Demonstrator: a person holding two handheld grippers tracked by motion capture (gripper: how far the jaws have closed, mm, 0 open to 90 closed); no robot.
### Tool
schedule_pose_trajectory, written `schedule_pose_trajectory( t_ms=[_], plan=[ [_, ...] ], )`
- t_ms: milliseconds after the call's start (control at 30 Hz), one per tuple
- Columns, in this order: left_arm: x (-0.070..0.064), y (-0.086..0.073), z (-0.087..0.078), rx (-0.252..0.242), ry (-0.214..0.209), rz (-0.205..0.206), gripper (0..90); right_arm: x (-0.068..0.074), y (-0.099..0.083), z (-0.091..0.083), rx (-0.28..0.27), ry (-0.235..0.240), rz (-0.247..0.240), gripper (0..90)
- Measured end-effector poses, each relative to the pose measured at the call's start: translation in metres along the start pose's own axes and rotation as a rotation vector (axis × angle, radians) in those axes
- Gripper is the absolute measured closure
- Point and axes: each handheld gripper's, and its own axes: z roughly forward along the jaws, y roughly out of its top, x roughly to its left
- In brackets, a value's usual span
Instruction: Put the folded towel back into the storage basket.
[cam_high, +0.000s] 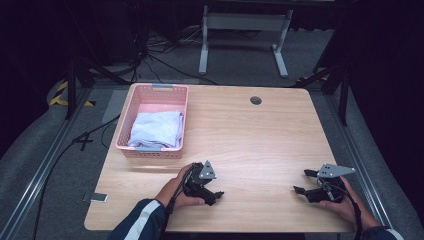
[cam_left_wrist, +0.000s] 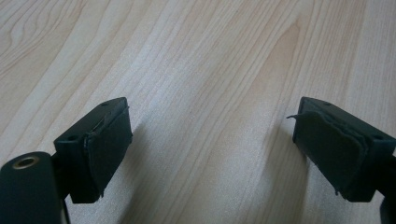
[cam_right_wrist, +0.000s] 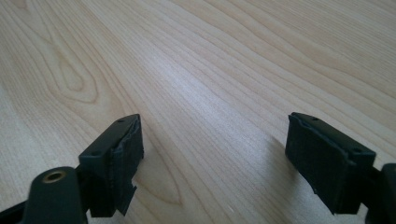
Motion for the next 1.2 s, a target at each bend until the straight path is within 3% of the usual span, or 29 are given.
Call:
schedule_pose_trajectory(
  t_ms=[1200],
  plan=[
    [0.0011, 0.0011, 0.0012, 0.004, -0.009, 0.006, 10.4, -0.0018, 0.0003, 0.0002, 0.005, 0.013, -0.009, 18.3]
  ],
)
